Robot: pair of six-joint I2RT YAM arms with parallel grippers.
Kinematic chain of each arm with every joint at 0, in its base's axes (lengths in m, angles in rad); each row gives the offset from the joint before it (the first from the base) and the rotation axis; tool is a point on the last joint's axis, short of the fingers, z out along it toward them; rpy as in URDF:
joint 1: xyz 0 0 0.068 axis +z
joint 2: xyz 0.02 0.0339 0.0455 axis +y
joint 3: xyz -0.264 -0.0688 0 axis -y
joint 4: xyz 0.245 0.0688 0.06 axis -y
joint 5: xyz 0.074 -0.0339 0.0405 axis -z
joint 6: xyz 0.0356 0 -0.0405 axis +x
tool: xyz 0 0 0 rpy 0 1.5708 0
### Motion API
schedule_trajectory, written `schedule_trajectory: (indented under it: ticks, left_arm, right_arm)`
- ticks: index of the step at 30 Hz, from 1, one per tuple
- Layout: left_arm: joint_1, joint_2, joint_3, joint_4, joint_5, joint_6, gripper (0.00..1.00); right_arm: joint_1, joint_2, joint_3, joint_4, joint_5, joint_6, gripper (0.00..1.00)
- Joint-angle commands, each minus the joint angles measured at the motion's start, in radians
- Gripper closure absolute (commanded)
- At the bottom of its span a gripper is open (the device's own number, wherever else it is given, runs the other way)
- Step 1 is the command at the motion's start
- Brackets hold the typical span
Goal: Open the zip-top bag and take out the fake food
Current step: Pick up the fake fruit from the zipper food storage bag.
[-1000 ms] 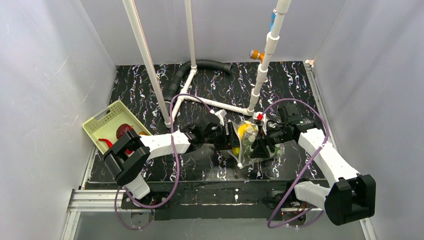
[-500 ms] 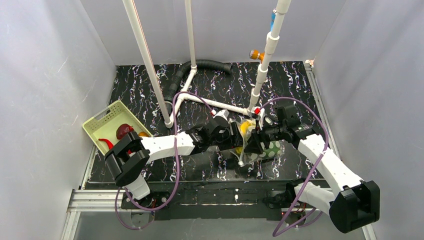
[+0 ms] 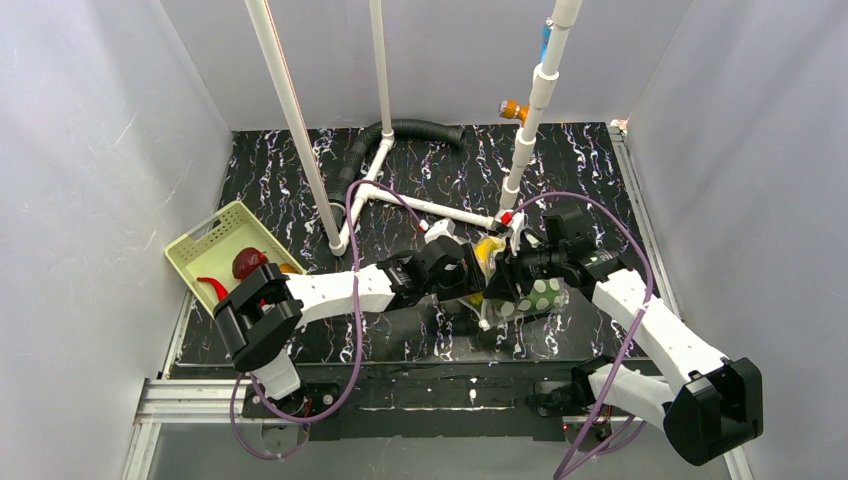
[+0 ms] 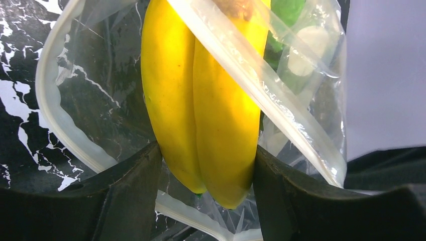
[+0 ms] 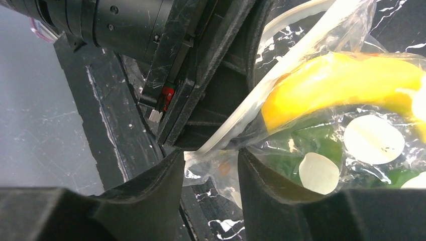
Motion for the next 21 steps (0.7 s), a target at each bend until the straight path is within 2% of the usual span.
schedule_trajectory:
  ticks: [1,7,10,21]
  left_arm:
    - [-0.015,-0.026,0.021,0.009,-0.039,-0.001,1.00]
    - [-0.014,-0.070,-0.010,0.034,-0.019,0.021,1.00]
    - [-0.012,-0.101,-0.033,0.046,-0.013,0.027,1.00]
    - [0.065,-0.238,-0.153,0.125,0.104,0.004,1.00]
  right_arm:
    - [0.015,0.011,0.003,0.031,0.024,-0.003,0.55]
    - [0.015,0.022,0.012,0.011,0.033,-0.028,0.87]
    - [0.015,0.026,0.017,0.003,0.063,-0.041,0.97]
    - [0.018,0.047,0.026,-0.067,0.061,-0.127,0.99]
